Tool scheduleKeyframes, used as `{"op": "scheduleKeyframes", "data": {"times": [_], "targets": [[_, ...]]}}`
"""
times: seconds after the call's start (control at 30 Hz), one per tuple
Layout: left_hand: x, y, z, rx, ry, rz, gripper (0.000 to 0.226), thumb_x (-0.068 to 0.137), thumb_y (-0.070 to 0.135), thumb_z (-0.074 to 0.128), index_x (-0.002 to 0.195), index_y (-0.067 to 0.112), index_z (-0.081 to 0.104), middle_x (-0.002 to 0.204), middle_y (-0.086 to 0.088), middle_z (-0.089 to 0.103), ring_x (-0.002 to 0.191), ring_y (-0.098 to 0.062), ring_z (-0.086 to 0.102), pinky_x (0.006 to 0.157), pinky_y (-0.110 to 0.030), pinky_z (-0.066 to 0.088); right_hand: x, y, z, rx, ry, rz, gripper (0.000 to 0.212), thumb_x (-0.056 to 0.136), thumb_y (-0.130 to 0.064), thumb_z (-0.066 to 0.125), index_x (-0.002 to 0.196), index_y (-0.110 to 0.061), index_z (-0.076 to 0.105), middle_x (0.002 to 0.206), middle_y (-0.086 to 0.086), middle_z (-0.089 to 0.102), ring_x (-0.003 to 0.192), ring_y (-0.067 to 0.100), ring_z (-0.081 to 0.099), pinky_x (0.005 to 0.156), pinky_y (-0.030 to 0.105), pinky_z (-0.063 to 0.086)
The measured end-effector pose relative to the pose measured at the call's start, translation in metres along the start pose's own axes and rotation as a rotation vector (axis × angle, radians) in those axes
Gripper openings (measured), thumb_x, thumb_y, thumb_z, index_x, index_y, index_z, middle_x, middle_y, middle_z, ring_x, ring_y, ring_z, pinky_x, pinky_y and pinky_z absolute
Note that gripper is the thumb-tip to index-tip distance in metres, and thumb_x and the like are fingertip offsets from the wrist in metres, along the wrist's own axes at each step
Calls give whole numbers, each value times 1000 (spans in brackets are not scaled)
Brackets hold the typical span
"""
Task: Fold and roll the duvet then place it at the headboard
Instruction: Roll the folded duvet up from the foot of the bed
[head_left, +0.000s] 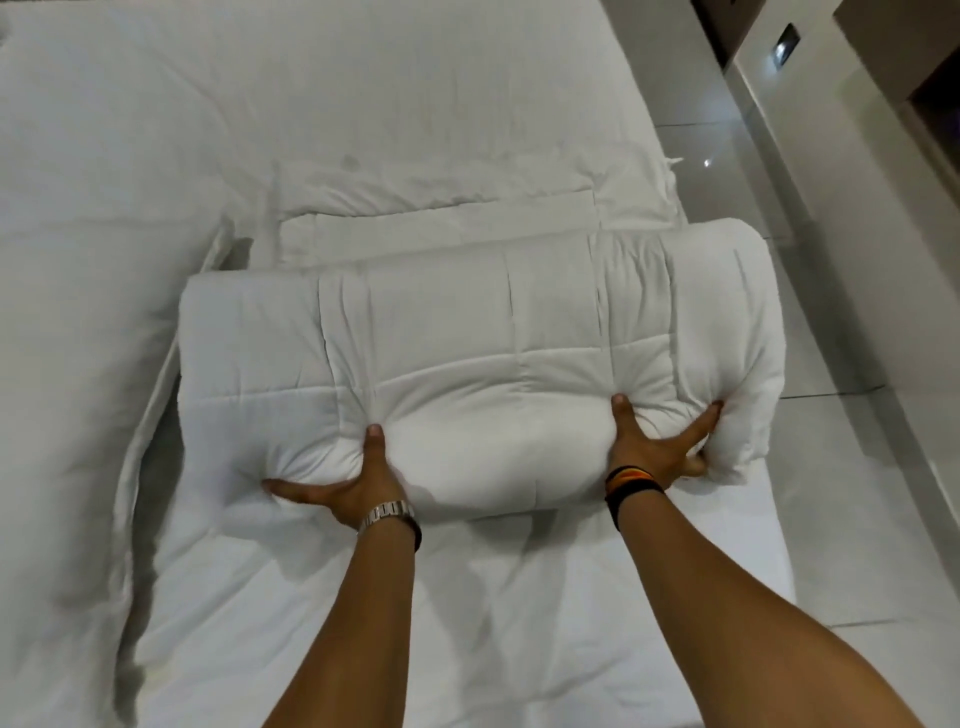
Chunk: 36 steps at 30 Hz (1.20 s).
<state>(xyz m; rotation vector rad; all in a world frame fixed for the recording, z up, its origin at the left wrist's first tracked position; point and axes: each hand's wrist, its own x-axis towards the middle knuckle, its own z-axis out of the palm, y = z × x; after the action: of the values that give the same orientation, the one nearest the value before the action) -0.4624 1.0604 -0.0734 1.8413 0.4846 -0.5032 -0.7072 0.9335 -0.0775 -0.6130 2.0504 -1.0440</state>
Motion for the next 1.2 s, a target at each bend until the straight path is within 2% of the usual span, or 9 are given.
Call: {"op": "scheduleKeyframes", "data": {"times": [0.13, 0.3, 0.53, 0.7, 0.83, 0.93, 1.03, 1.1, 1.2], "targets": [[-10, 9, -5, -63, -13, 69, 129, 71, 26, 92, 156, 59, 0, 142, -8, 48, 100, -22, 57, 94, -34, 42, 1, -17, -12, 23, -42, -12, 107, 71, -36, 90, 152, -60, 25, 154, 16, 26, 131, 35, 50, 99, 31, 41], [-47, 20, -54, -16, -57, 63, 117, 81, 19, 80, 149, 67, -2, 113, -7, 49, 93, -29, 59, 86, -41, 47, -27, -33, -67, 86, -96, -91, 93, 78, -23, 86, 154, -48, 37, 152, 15, 40, 133, 34, 50, 96, 27, 37], [-128, -24, -215, 58, -97, 110, 113, 85, 18, 78, 158, 54, -1, 141, -3, 37, 114, -31, 54, 99, -46, 44, -119, 10, -225, 51, -105, -29, 90, 85, -16, 81, 157, -42, 34, 157, 18, 30, 129, 42, 53, 105, 41, 45], [-176, 6, -285, -66, -95, 155, 109, 86, 12, 70, 155, 61, 2, 150, -15, 39, 97, -22, 51, 87, -33, 39, -166, -4, -303, 42, -76, -87, 79, 86, -10, 73, 155, -33, 39, 158, 17, 28, 128, 41, 53, 101, 34, 43], [-193, 59, -279, -186, -263, 457, 95, 90, 6, 66, 163, 41, 18, 138, -3, 53, 89, -10, 57, 74, -9, 46, -165, -63, -302, 79, -206, -161, 77, 84, -15, 76, 152, -29, 43, 158, 16, 27, 131, 41, 51, 109, 38, 42], [-180, 76, -255, 69, -626, 722, 68, 102, 18, 59, 160, 38, 32, 144, -5, 57, 111, -20, 62, 101, -38, 51, -146, -91, -282, -52, -490, -378, 73, 87, -25, 80, 153, -17, 47, 161, 16, 28, 136, 36, 52, 117, 42, 41], [-145, 64, -224, 865, -411, 1109, 52, 104, 57, 36, 155, 45, 41, 163, -7, 35, 148, -31, 32, 119, -55, 20, -132, -87, -244, -595, -497, -807, 76, 92, -60, 64, 156, -22, 45, 169, 10, 23, 148, 34, 36, 121, 46, 30], [-123, 65, -191, 1002, -259, 1262, 65, 100, 67, 22, 161, 45, 28, 170, -13, 18, 155, -35, 14, 119, -61, 10, -118, -85, -207, -893, -300, -1138, 83, 94, -77, 37, 158, -24, 39, 168, 7, 28, 148, 36, 30, 118, 52, 25], [-85, 78, -128, 990, -140, 1459, 72, 98, 74, 22, 164, 44, 14, 174, -11, -5, 158, -38, -9, 118, -65, -15, -82, -87, -150, -993, -244, -1287, 88, 96, -81, 14, 165, -26, 23, 173, 6, 17, 159, 33, 9, 125, 61, 5]]}}
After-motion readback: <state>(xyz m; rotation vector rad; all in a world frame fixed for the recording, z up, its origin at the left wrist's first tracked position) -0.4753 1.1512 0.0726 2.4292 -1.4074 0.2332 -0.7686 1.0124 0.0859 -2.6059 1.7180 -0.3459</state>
